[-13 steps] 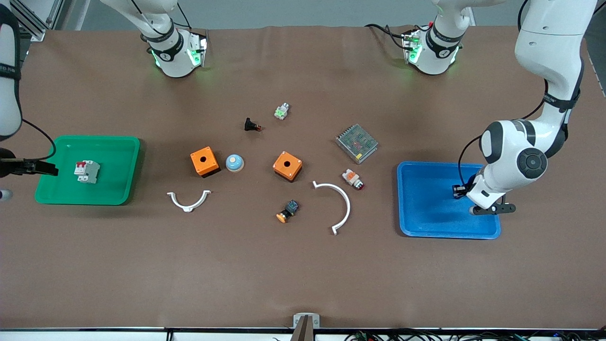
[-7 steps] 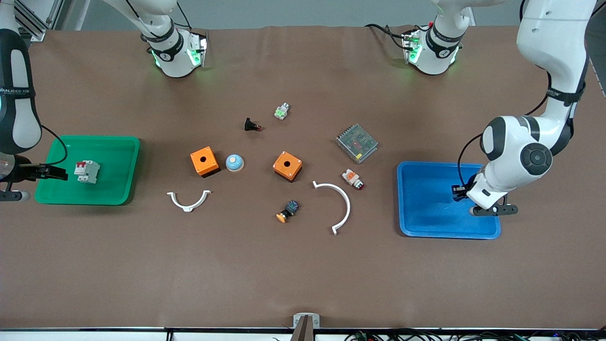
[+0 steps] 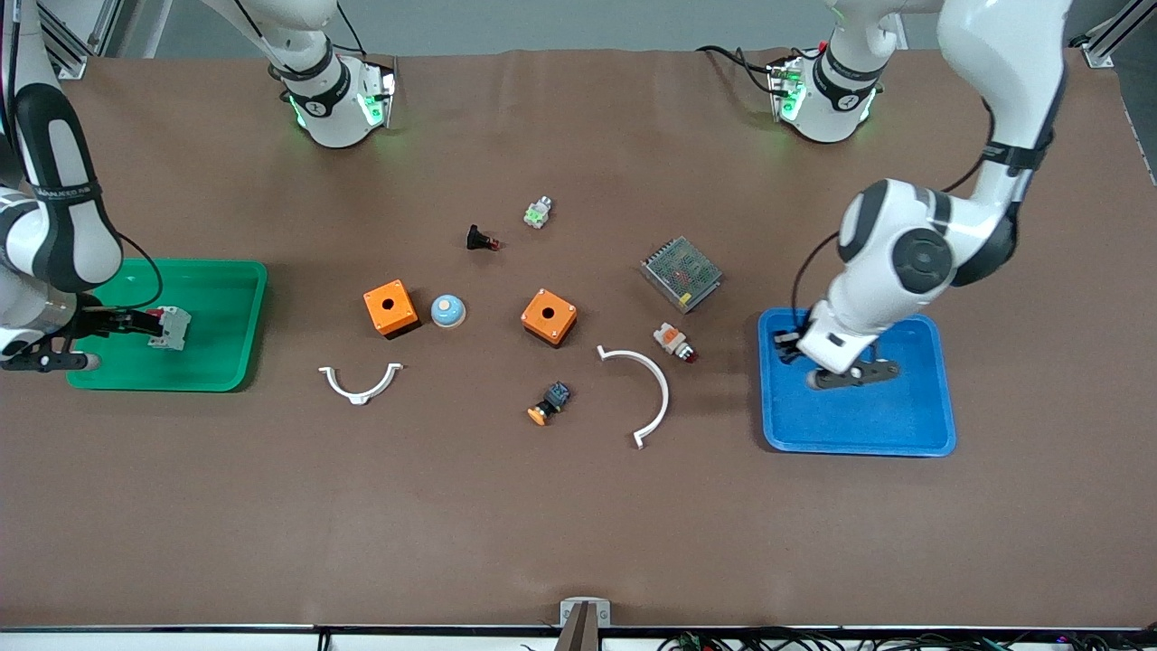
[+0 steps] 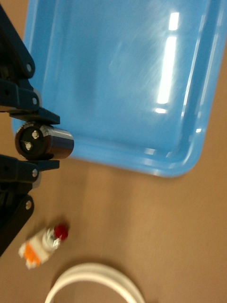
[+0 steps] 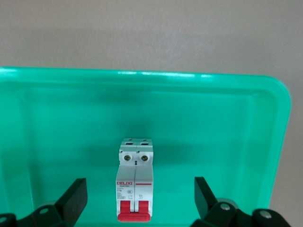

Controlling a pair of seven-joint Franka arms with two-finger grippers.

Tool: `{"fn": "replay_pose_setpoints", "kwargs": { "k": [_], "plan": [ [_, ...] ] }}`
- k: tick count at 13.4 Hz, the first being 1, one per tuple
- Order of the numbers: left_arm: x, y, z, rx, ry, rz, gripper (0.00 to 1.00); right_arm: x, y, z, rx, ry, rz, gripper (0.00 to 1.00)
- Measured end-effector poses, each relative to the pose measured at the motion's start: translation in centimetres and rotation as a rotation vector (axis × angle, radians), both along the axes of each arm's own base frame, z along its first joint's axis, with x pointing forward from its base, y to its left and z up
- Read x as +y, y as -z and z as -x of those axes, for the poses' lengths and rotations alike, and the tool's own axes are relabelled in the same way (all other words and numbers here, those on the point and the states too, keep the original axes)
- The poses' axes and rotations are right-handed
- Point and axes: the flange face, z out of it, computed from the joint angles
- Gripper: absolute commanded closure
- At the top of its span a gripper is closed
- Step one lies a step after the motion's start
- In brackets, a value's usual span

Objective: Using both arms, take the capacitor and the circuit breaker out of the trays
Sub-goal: 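Carry the capacitor toward the power supply while the right gripper lifts the breaker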

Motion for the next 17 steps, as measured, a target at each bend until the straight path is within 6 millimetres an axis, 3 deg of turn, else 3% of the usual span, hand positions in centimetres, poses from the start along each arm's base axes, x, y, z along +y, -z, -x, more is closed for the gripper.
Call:
{"fn": "replay_pose_setpoints", "kwargs": {
  "k": [4, 8, 10, 11, 13, 16, 17],
  "plan": [
    [-10.3, 0.8, 2.7, 0.027, -0.137, 0.014, 1.0, 0.2, 1.4, 0.9, 0.018, 0.016, -0.022, 0.01],
    [-18.8, 4.3, 6.7, 0.093, -0.252, 0.002, 1.0, -0.1, 2.3, 1.2, 0.027, 0.003, -0.029, 0.36],
    [-21.6, 6.2, 8.8, 0.124, -0.299, -0.017, 1.0, -0.3, 2.5, 1.4, 0.03, 0.0, -0.031, 0.46],
    [-22.9, 7.2, 9.7, 0.138, -0.327, -0.026, 1.0, -0.5, 2.5, 1.5, 0.03, -0.002, -0.032, 0.55],
    [-24.5, 8.6, 10.6, 0.157, -0.372, -0.035, 0.95, -0.6, 2.5, 1.5, 0.03, -0.004, -0.033, 0.64],
    [-25.5, 9.5, 10.8, 0.168, -0.396, -0.037, 0.76, -0.5, 2.5, 1.5, 0.03, -0.007, -0.034, 0.71],
    [-25.4, 9.7, 10.6, 0.169, -0.399, -0.038, 0.59, -0.5, 2.5, 1.4, 0.03, -0.008, -0.035, 0.73]
  ]
}}
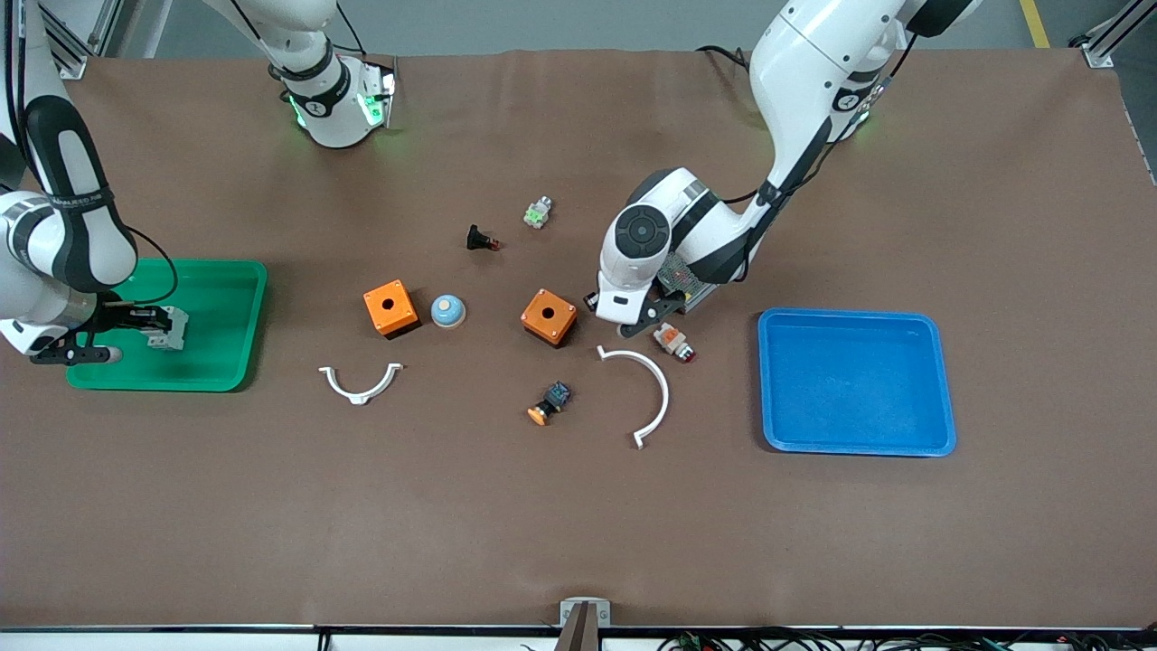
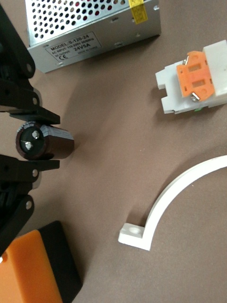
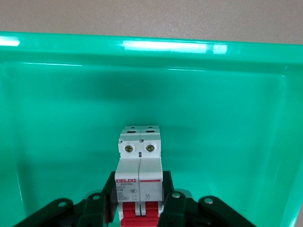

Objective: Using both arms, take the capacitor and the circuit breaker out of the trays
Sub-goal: 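Carry the capacitor toward the power supply while the right gripper lifts the breaker, then release the capacitor by the power supply while the right gripper carries the breaker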

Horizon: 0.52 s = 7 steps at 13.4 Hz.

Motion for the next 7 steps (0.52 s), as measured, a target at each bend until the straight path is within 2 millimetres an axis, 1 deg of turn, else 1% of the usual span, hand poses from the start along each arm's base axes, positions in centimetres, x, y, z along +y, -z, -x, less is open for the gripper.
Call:
{"fn": "replay_pose_setpoints", "kwargs": {
  "k": [1, 2, 3, 4, 5, 6, 7],
  "plan": [
    [0.1, 0.2, -0.1, 0.001, -0.002, -0.001, 0.13, 0.1, 0.0, -0.1, 0.0, -0.002, -0.001, 0.74],
    [0.1, 0.2, -0.2, 0.001, -0.004, -0.002, 0.0, 0.3, -0.2, -0.2, 0.003, -0.005, -0.004, 0.75],
    [0.1, 0.2, -0.3, 0.0, -0.008, -0.001, 0.0, 0.5, -0.6, -0.4, 0.01, -0.009, -0.009, 0.75],
    [0.0, 0.0, -0.5, -0.004, -0.017, 0.002, 0.0, 0.9, -1.5, -0.9, 0.022, -0.016, -0.016, 0.75],
    [-0.1, -0.6, -1.1, -0.014, -0.032, 0.009, 0.0, 1.5, -3.1, -1.6, 0.038, -0.026, -0.025, 0.75],
    [0.0, -1.3, -1.8, -0.026, -0.043, 0.017, 0.0, 2.2, -5.2, -2.4, 0.051, -0.039, -0.032, 0.75],
    [0.4, -2.3, -2.9, -0.043, -0.057, 0.02, 0.0, 3.2, -7.9, -3.4, 0.06, -0.052, -0.036, 0.75]
  ]
}}
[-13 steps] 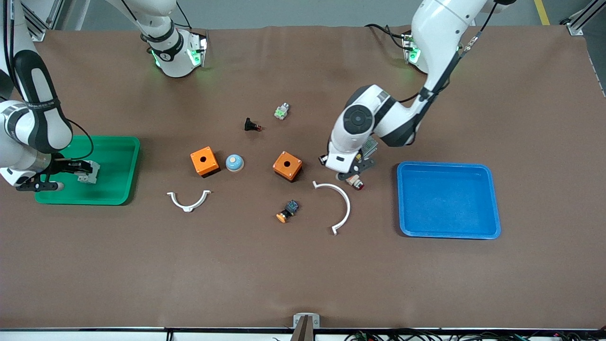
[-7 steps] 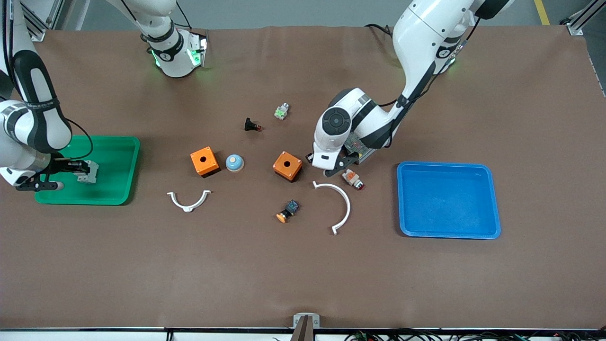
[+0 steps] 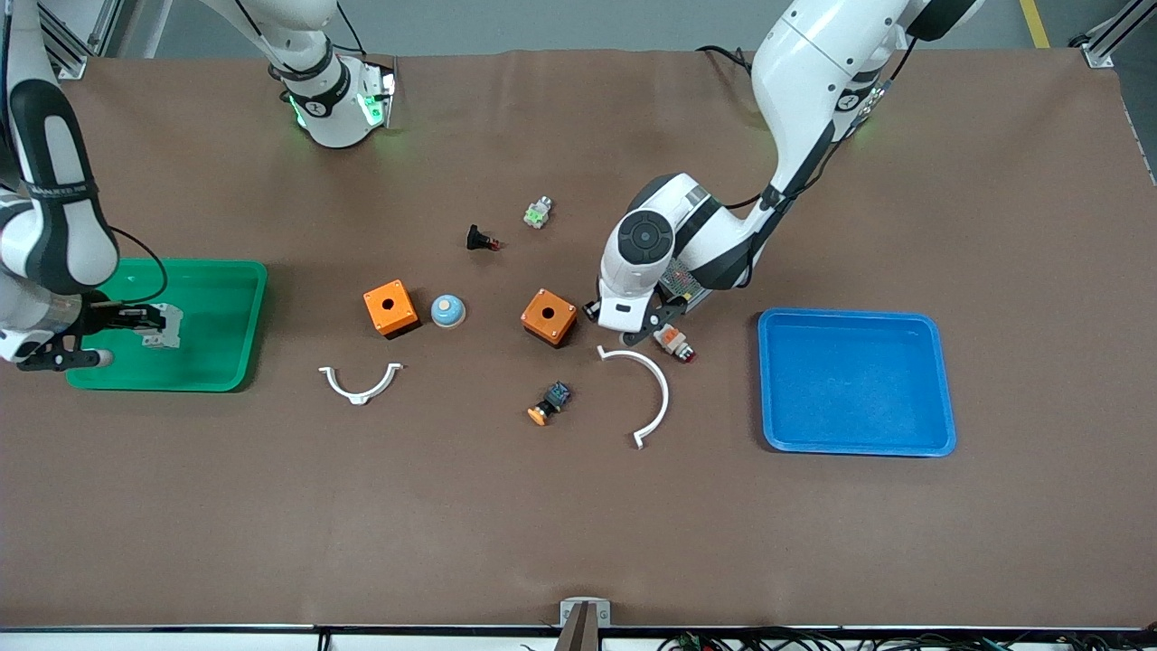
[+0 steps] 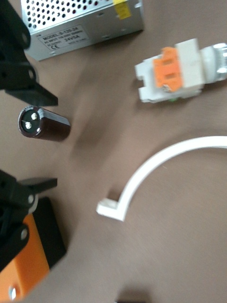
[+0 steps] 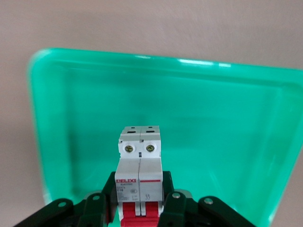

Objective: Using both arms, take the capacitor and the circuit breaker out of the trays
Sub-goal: 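Release the capacitor by the power supply while the right gripper carries the breaker, then lower the breaker beside the orange box and open the right gripper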

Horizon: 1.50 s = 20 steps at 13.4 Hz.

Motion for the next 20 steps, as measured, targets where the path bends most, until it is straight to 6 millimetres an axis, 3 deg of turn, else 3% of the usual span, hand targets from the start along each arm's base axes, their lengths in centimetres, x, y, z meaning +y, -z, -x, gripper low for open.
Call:
{"fn": "replay_pose_setpoints", "kwargs": {
  "k": [2, 4, 7, 10, 14, 17, 20],
  "plan": [
    [2.4, -3.5, -3.1, -0.067, -0.023, -0.023, 0.0, 2.8, -5.5, -1.9, 0.007, -0.011, 0.0, 0.75],
    [6.8, -8.7, -6.4, -0.156, 0.011, -0.088, 0.0, 7.4, -9.9, -3.7, 0.012, -0.001, 0.011, 0.75],
    [15.4, -15.9, -10.7, -0.23, 0.055, -0.165, 0.0, 16.7, -12.8, -5.9, 0.004, 0.022, 0.041, 0.75],
    [22.8, -21.2, -13.5, -0.176, 0.082, -0.227, 0.0, 27.0, -12.2, -6.3, 0.012, 0.075, -0.003, 0.75],
    [30.6, -27.6, -14.9, -0.141, 0.161, -0.254, 0.0, 37.9, -10.8, -5.7, -0.017, 0.122, 0.012, 0.75],
    [34.1, -31.5, -13.7, -0.128, 0.268, -0.267, 0.0, 43.1, -7.8, -5.0, -0.021, 0.149, -0.018, 0.75],
    [36.9, -35.1, -11.9, -0.116, 0.355, -0.261, 0.0, 46.0, -3.2, -4.7, -0.031, 0.195, -0.035, 0.75]
  ]
}}
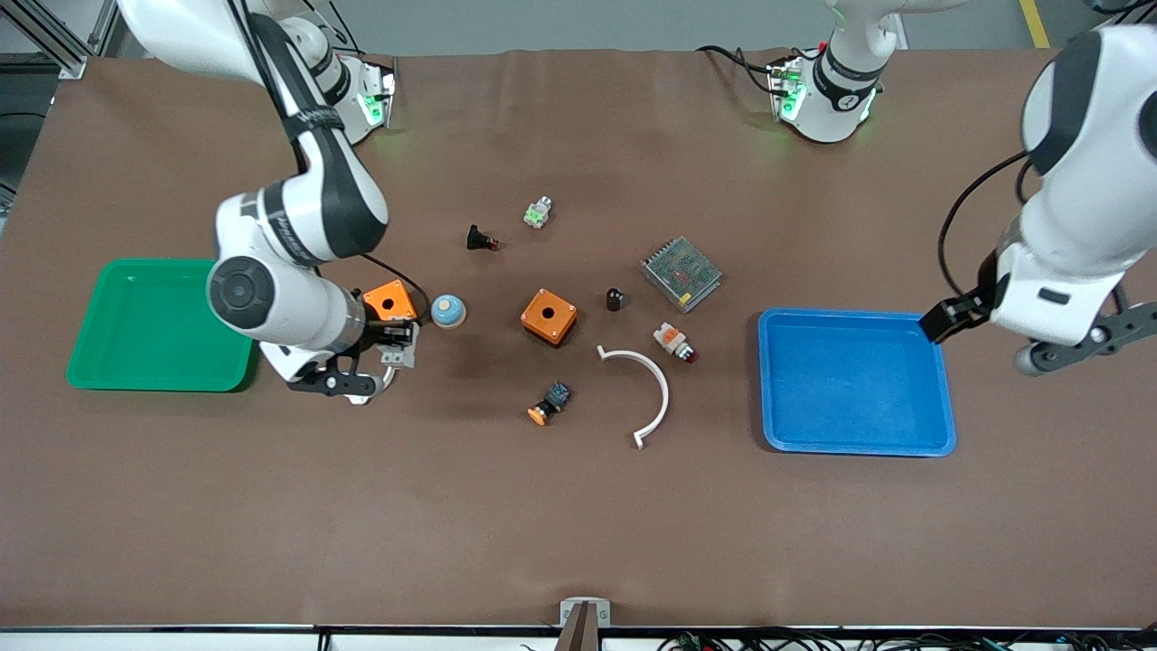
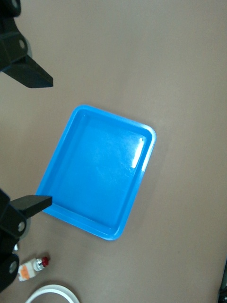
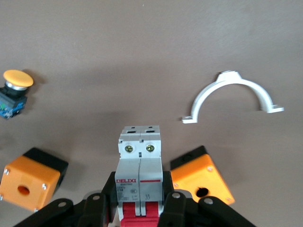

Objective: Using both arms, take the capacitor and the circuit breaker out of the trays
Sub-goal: 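Lower the breaker beside the orange box and open the right gripper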

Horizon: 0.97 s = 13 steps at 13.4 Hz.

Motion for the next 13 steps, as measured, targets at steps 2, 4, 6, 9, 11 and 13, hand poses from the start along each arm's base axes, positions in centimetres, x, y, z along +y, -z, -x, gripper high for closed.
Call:
{"fn": "replay_pose_setpoints", "kwargs": {
  "k": [2, 4, 6, 9, 11, 13],
  "plan": [
    [3.1, -2.2, 1.5, 0.039, 0.053, 0.036, 0.0, 3.0, 2.3, 0.7, -0.005, 0.025, 0.015, 0.75],
    [6.0, -3.6, 2.8, 0.079, 0.106, 0.071, 0.0, 6.0, 4.3, 1.6, -0.019, 0.028, 0.025, 0.75],
    [8.0, -4.5, 4.0, 0.103, 0.138, 0.132, 0.0, 8.0, 6.6, 2.1, -0.035, 0.022, 0.031, 0.75],
    [9.6, -5.4, 6.1, 0.11, 0.14, 0.181, 0.0, 8.6, 10.6, 2.3, -0.04, 0.018, 0.045, 0.74],
    [9.3, -5.8, 7.7, 0.112, 0.144, 0.178, 0.0, 8.7, 11.0, 2.1, -0.042, 0.019, 0.046, 0.12],
    [8.8, -6.0, 9.0, 0.107, 0.151, 0.176, 0.0, 8.5, 11.0, 2.1, -0.04, 0.022, 0.048, 0.0]
  ]
}}
